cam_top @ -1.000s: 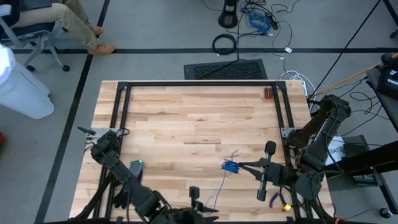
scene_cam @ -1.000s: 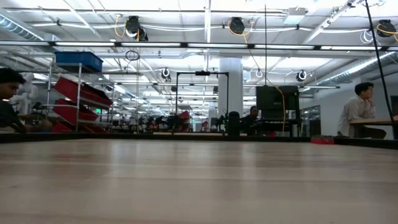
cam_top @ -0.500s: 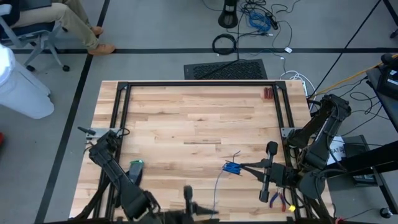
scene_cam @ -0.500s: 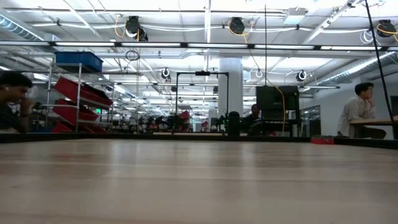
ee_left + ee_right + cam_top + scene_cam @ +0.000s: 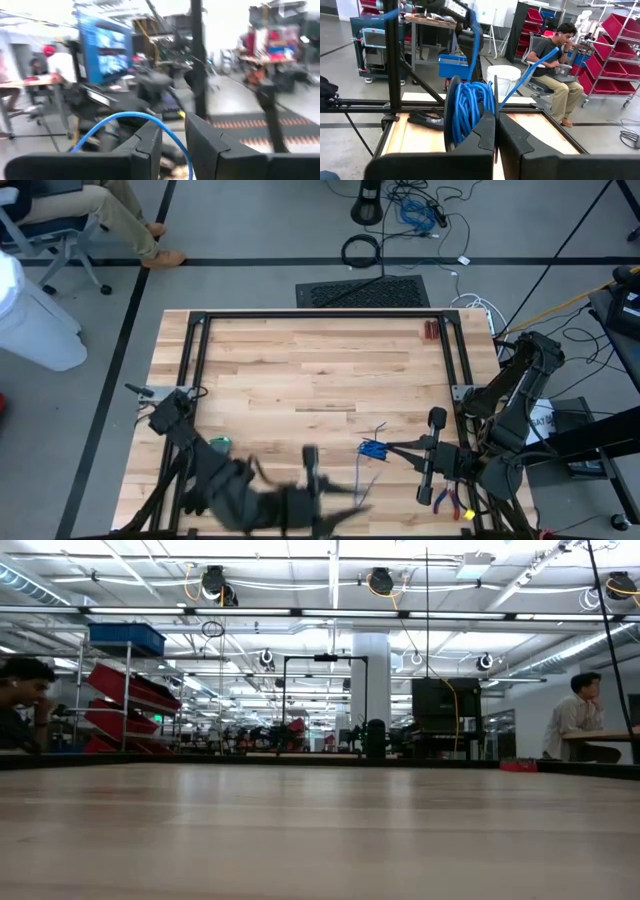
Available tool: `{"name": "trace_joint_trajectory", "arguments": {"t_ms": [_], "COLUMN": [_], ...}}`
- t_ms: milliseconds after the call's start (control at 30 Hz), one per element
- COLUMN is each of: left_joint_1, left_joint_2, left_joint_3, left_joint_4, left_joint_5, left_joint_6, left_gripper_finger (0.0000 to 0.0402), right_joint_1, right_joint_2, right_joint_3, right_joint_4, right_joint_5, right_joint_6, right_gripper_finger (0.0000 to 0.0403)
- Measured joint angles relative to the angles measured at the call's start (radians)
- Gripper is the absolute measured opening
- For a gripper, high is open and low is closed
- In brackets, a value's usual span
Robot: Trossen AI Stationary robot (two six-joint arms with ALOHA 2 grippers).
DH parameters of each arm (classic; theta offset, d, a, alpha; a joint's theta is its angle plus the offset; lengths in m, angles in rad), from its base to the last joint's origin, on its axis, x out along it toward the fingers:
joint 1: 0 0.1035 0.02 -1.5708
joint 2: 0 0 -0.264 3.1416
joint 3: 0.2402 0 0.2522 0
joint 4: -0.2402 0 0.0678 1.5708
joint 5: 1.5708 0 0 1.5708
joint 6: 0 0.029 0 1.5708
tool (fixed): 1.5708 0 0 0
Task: Coil cords
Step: Coil the blue wire onto the spool
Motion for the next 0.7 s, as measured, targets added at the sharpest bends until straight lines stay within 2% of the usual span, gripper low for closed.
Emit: {"name": "trace_joint_trajectory", "arguments": {"t_ms": [100,267,433,567,700], "left_joint_1": [0.051,0.131,0.169,0.156,0.117], "left_joint_2": [0.0,0.007,0.047,0.056,0.073], "left_joint_3": [0.015,0.012,0.012,0.011,0.011], "left_joint_4": [0.008,-0.02,-0.089,-0.255,-0.427], "left_joint_5": [0.045,0.265,0.371,0.398,0.292], "left_joint_6": [-0.023,-0.155,-0.213,-0.276,-0.343], "left_gripper_finger": [0.0089,0.0089,0.0089,0.0089,0.0089], "right_joint_1": [0.0,-0.012,-0.012,-0.011,-0.009], "right_joint_2": [0.001,0.001,0.001,0.001,0.002], "right_joint_3": [0.0,0.0,0.0,0.0,0.0], "right_joint_4": [-0.001,-0.002,-0.004,-0.004,-0.005], "right_joint_5": [0.0,0.0,0.001,-0.001,0.0], "right_joint_6": [0.002,-0.003,-0.004,-0.005,-0.005], "right_gripper_finger": [0.0,0.0,0.0,0.0,0.0]}}
